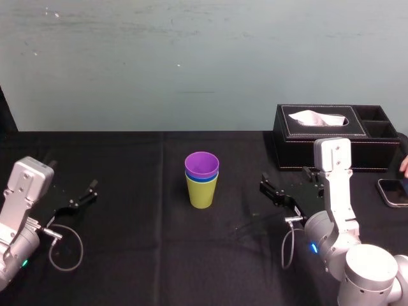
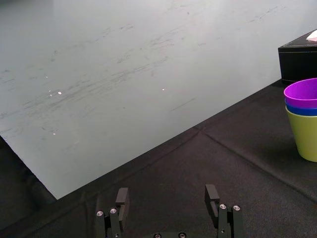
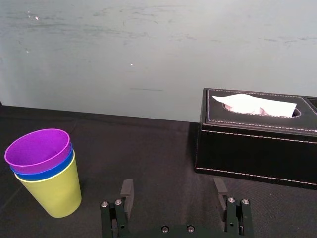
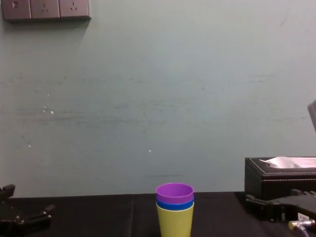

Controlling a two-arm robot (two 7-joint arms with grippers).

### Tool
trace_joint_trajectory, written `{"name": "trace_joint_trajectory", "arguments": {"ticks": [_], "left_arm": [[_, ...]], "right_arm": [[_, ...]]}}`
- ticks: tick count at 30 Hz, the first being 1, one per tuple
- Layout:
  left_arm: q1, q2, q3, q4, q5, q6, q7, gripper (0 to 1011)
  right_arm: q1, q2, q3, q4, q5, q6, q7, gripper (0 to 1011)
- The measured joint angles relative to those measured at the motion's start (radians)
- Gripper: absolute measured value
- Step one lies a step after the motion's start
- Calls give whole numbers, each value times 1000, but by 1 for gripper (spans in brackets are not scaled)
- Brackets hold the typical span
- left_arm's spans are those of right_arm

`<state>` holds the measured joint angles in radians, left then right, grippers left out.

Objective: Stack the three plastic cups sequentially using one hand.

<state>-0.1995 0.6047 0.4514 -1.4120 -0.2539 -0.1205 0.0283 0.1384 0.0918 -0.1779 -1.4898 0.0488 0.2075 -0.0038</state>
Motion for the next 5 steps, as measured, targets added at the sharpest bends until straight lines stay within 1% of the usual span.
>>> {"name": "trace_joint_trajectory", "arguments": {"ticks": [5], "left_arm": [[0, 0, 0, 0, 0, 0, 0, 1000]], "right_arm": [[0, 0, 0, 0, 0, 0, 0, 1000]]}}
